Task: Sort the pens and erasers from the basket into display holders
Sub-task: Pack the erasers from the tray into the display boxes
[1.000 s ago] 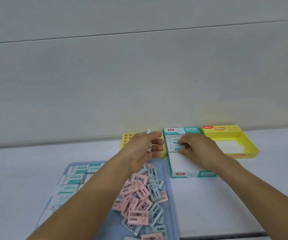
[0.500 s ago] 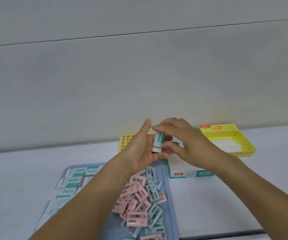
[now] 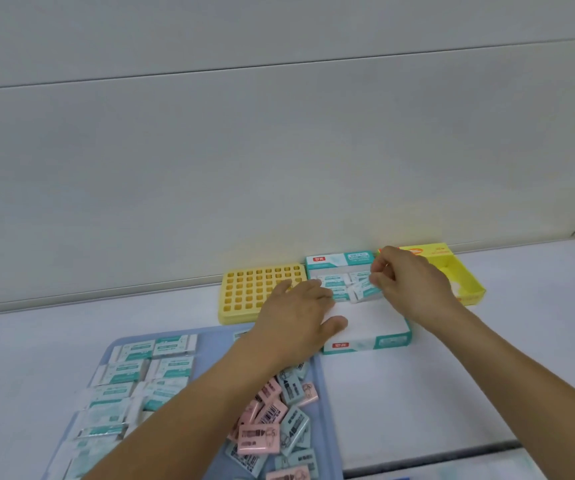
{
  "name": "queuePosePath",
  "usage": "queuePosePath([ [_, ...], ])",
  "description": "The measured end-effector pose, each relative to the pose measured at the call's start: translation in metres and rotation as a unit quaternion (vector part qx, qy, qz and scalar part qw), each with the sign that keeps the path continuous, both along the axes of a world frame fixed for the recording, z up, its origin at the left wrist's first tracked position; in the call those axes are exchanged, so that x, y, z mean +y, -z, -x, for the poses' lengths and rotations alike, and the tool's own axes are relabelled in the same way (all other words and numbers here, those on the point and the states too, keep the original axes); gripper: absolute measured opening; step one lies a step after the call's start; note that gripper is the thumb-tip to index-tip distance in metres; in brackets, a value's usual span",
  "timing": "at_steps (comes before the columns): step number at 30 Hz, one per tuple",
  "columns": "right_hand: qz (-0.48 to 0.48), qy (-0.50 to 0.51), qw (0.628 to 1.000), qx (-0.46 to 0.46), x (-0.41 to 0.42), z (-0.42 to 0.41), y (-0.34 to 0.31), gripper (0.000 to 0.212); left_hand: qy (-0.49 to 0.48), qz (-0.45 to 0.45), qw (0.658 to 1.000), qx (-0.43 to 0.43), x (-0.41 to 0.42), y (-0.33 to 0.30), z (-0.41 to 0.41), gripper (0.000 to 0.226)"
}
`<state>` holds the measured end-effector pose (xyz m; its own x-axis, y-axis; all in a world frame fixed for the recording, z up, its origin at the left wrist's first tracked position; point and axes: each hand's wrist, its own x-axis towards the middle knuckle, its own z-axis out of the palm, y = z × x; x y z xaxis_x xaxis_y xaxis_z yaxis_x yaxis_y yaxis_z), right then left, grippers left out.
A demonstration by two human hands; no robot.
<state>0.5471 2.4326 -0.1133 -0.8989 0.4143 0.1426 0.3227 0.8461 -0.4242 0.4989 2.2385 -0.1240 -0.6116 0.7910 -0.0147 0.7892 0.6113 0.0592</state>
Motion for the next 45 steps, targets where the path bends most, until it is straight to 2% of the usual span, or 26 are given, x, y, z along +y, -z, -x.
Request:
queuePosePath([
  [3,-0.072,-0.016,0.997,0.020,-0.001,0.001,0.007,0.004,0.000,0.004,1.000,0.001,0.000,0.002,0.001,0.056],
  [6,-0.156,-0.076,0.985,0.005,0.000,-0.001,0.011,0.016,-0.008,0.007,1.000,-0.013,-0.001,0.003,0.002,0.055],
  [9,-0.180,-0.115,0.976,-0.052,0.002,-0.002,0.009,0.026,-0.010,0.006,1.000,-0.016,-0.001,0.005,0.002,0.055],
  [15,-0.247,-0.123,0.959,-0.068,-0.007,0.004,0.005,0.023,-0.002,0.006,1.000,-0.016,-0.001,0.005,0.005,0.054],
  [21,-0.227,-0.116,0.963,-0.087,-0.006,0.004,0.003,0.023,0.006,0.017,0.999,-0.047,-0.001,-0.004,0.004,0.046],
  [23,-0.236,-0.116,0.962,-0.077,-0.011,0.001,0.000,0.023,-0.012,-0.064,0.988,-0.143,-0.008,-0.013,0.003,0.040],
  [25,-0.238,-0.121,0.963,-0.031,-0.019,-0.004,-0.001,0.032,-0.052,-0.179,0.958,-0.218,-0.025,-0.022,0.001,0.039],
  [29,-0.114,-0.207,0.968,0.081,-0.053,-0.015,-0.011,0.026,-0.114,-0.276,0.942,-0.150,-0.097,-0.034,-0.004,0.033],
  [31,-0.043,-0.260,0.961,0.088,-0.080,-0.013,-0.017,0.022,-0.177,-0.301,0.931,-0.106,-0.143,-0.036,-0.004,0.025],
  [33,-0.023,-0.320,0.945,0.065,-0.110,-0.007,-0.018,0.024,-0.245,-0.314,0.913,-0.089,-0.184,-0.036,-0.005,0.023],
  [38,-0.042,-0.425,0.904,-0.005,-0.184,0.018,-0.012,0.033,-0.331,-0.265,0.898,-0.120,-0.239,-0.019,-0.011,0.026],
  [41,-0.119,-0.416,0.901,-0.038,-0.214,0.038,-0.007,0.026,-0.323,-0.216,0.911,-0.139,-0.246,-0.010,-0.009,0.025],
  [45,-0.186,-0.364,0.910,-0.067,-0.235,0.057,0.002,0.016,-0.303,-0.150,0.935,-0.103,-0.242,-0.014,0.005,0.020],
])
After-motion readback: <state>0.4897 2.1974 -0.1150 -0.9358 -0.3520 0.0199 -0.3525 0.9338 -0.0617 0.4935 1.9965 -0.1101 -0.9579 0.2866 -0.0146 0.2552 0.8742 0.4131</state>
